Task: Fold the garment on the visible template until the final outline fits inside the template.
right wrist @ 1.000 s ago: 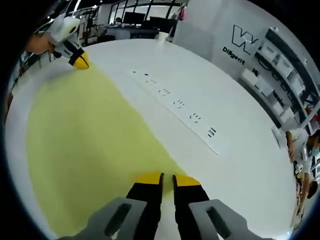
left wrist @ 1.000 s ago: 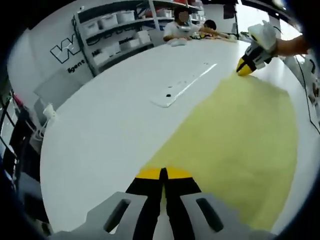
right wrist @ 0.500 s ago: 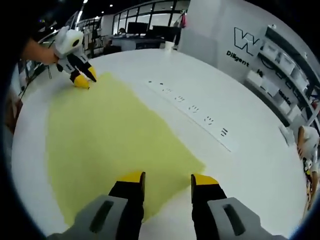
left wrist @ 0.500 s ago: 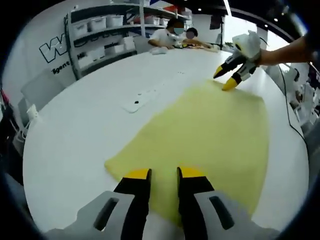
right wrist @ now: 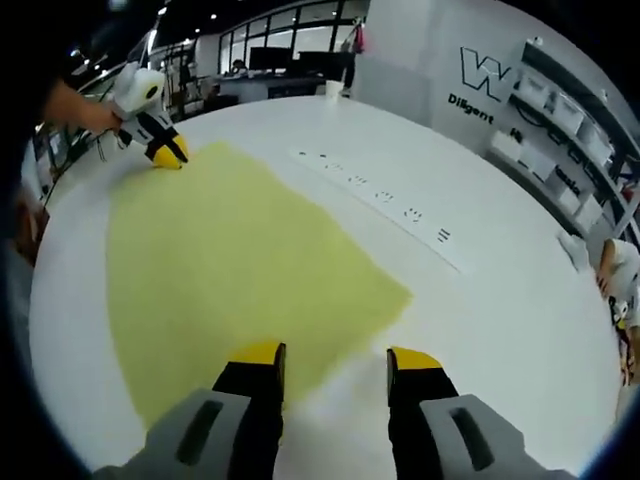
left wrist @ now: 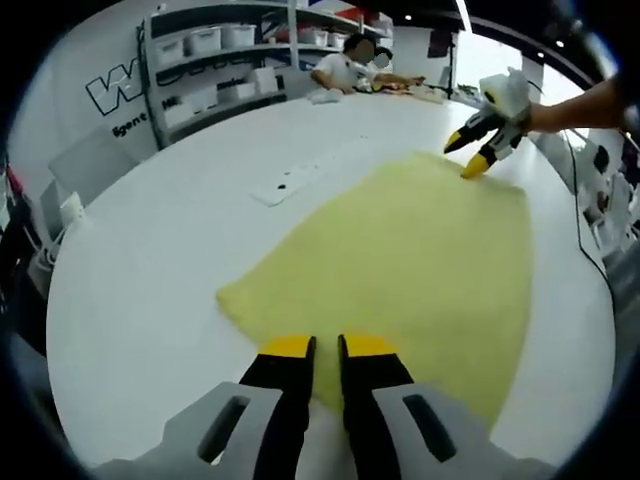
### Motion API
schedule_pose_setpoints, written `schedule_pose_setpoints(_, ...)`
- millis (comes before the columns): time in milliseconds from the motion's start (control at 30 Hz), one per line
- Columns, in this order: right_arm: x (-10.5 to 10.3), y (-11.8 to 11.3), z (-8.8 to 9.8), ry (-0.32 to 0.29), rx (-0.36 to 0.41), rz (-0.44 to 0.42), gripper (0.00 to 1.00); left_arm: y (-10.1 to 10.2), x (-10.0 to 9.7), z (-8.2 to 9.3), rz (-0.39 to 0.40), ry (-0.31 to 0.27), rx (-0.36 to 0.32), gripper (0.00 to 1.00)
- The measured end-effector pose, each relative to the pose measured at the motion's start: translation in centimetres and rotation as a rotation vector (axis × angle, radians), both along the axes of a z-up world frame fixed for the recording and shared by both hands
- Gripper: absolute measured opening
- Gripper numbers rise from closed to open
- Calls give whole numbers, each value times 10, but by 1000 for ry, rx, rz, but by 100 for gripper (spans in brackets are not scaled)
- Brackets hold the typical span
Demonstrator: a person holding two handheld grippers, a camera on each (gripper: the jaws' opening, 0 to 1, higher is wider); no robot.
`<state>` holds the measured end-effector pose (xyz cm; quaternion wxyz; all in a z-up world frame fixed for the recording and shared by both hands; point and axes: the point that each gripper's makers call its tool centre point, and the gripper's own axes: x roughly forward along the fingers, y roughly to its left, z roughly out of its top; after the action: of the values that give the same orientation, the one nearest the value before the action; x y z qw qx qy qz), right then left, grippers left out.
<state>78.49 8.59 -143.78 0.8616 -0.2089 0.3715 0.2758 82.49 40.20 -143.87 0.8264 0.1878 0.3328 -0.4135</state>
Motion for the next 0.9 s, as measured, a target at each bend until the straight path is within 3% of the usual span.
schedule_pose_setpoints(100,-7,9,5,-3,8,33,31,0,-6,3,-11,-15,16,14)
schedule_pose_setpoints(167,-14,21,7,-4,26,78,31,-7,-15,9,-80,-51,8,15)
schedule_pose_setpoints(300,-25,31,5,7,24,125,28,-14,-36,8,-148,-41,19,18)
schedule_pose_setpoints(400,-29,35,8,36,93,75,24,-16,-43,10,-156,-46,25,17)
schedule_pose_setpoints(700,-56,35,6,54,43,157,24,-6,-64,10,-175,-37,33,17)
schedule_pose_setpoints(900,-78,36,9,71,58,181,23,2,-80,9,-188,-28,45,15)
